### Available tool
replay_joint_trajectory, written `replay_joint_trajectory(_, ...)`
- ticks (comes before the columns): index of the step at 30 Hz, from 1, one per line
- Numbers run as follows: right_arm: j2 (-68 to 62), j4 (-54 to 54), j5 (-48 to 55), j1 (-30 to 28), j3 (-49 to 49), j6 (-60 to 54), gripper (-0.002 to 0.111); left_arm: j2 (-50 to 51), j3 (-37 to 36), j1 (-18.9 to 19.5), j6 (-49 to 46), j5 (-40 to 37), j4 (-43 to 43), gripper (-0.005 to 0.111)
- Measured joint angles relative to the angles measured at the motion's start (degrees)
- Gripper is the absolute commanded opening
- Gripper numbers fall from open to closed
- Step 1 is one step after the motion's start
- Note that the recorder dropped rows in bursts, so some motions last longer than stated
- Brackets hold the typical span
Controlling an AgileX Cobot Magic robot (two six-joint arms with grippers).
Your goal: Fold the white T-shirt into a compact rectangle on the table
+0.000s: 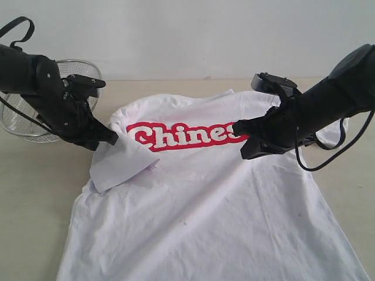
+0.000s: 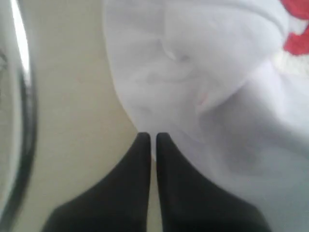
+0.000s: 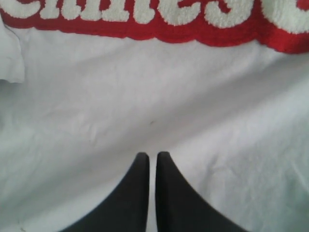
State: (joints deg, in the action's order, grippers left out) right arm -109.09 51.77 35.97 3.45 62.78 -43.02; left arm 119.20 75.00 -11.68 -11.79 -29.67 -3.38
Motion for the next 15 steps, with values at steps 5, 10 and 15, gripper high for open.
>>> replay_joint_trajectory(5, 0.0, -0.6, 0.3, 0.0, 0.0, 0.0, 0.001, 1.6, 4.2, 0.0, 5.1, -6.3, 5.4, 0.005)
replay_joint_trajectory(10, 0.0, -0.7, 0.2, 0.0, 0.0, 0.0, 0.001, 1.4, 4.9, 0.1, 2.4, -8.3, -2.6, 0.005)
replay_joint_trajectory(15, 0.0, -0.7, 0.1, 0.0, 0.0, 0.0, 0.001, 2.2, 4.9, 0.3, 1.4, -8.8, -3.9, 0.005)
